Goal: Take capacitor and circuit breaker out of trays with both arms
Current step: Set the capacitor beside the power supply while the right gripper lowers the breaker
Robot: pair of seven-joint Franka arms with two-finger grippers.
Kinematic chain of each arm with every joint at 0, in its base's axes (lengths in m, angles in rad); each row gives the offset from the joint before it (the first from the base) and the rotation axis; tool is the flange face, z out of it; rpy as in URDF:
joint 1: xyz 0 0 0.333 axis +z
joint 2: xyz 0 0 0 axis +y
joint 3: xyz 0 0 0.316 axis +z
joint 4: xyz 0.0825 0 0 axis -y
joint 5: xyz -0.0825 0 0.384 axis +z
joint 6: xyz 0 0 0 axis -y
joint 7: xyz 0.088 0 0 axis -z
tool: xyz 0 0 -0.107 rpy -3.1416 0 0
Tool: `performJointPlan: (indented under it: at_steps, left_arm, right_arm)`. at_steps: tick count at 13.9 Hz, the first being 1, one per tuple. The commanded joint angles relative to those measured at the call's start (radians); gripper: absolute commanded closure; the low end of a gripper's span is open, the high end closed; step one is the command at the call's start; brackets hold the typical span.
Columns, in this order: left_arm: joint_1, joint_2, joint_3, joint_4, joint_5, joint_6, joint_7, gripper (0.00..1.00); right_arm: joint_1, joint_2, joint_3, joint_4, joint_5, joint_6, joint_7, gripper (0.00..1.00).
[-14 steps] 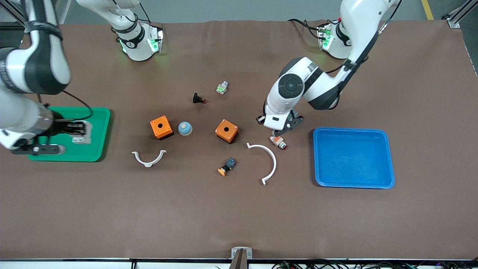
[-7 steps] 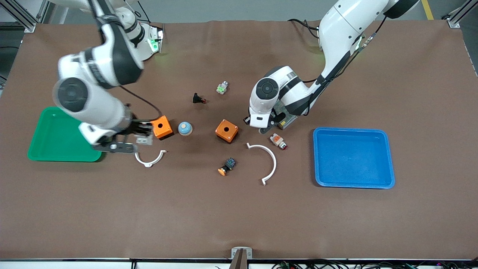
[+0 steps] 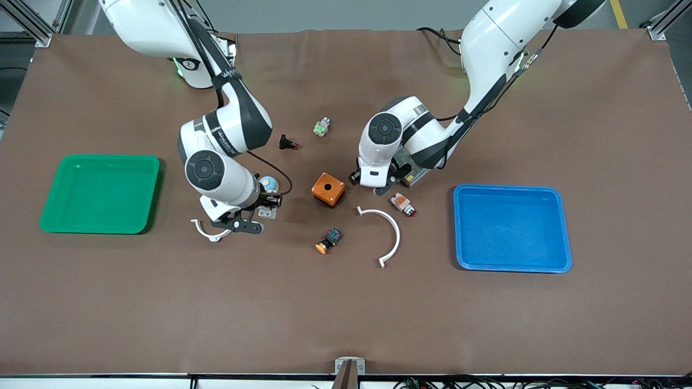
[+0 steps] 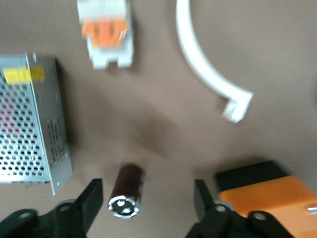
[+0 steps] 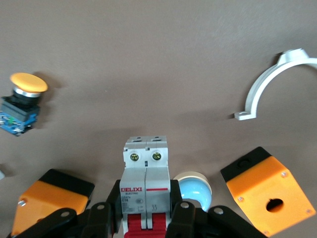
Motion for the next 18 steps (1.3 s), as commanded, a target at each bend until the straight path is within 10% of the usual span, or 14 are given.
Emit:
performJointPlan:
  at_steps: [1,11,13,14,18]
  left_arm:
    - [0.061,-0.083,-0.002,0.106,0.067,-0.155,0.010,0.00]
    - [0.486,-0.295,-0.012,0.271,0.095,-0.389,0.696,0.00]
    - [0.522,-0.336,-0.007,0.291,0.077,-0.479,0.813,0.00]
    - [0.540,-0.352,-0.008,0.314,0.080,-0.528,0.874,0.00]
    - [0.580,-0.375,-0.013,0.415,0.070,-0.722,1.085,0.00]
  right_arm:
    - [0.014,0.023,-0.010,-0.012,0.029,0.030,0.008,0.73]
    - [0.037,0.091,-0.011,-0.029,0.039,0.125,0.008,0.70]
    - [0.034,0.082,-0.011,-0.029,0.039,0.100,0.015,0.13]
    - [0.036,0.066,-0.013,-0.026,0.038,0.052,0.034,0.00]
    - [0.015,-0.163,-0.019,-0.040,0.032,-0.254,0.042,0.00]
